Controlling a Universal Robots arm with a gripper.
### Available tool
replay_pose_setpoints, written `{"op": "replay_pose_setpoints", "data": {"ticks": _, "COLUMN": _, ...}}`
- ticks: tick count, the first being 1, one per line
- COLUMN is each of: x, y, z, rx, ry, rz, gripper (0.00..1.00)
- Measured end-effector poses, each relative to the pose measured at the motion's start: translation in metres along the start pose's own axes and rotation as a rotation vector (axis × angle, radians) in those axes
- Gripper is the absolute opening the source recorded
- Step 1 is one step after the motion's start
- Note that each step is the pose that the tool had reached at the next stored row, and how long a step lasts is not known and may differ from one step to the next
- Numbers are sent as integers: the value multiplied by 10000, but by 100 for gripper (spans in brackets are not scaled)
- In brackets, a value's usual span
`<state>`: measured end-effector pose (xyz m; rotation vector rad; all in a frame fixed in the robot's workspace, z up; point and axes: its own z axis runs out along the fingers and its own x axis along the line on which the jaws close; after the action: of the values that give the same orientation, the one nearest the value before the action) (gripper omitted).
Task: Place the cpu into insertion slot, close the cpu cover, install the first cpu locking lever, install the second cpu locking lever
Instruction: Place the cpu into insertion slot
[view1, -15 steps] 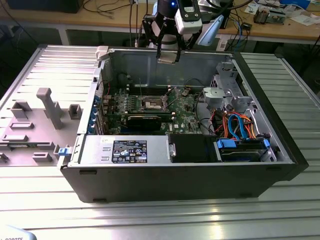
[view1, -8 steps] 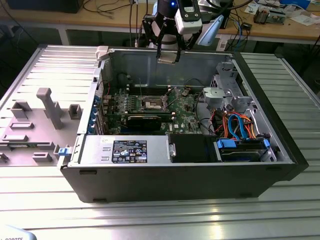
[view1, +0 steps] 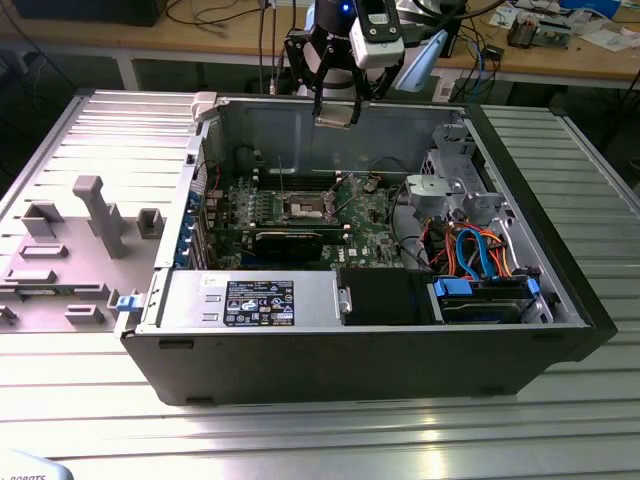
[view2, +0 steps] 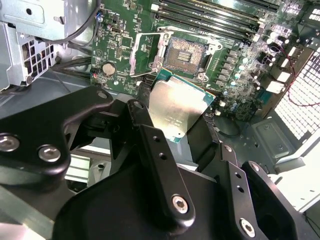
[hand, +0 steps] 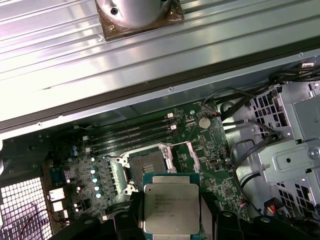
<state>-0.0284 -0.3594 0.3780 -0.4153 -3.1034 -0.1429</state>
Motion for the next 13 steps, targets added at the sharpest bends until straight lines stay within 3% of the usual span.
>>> {"op": "replay_pose_setpoints", "data": {"ticks": 8, "x": 0, "y": 0, "z": 2, "rx": -10, "ry": -48, "rz": 541, "gripper": 54}}
{"op": "replay_pose_setpoints", "data": {"ticks": 13, "x": 0, "y": 0, "z": 2, "rx": -11, "ry": -53, "rz": 593, "gripper": 54}}
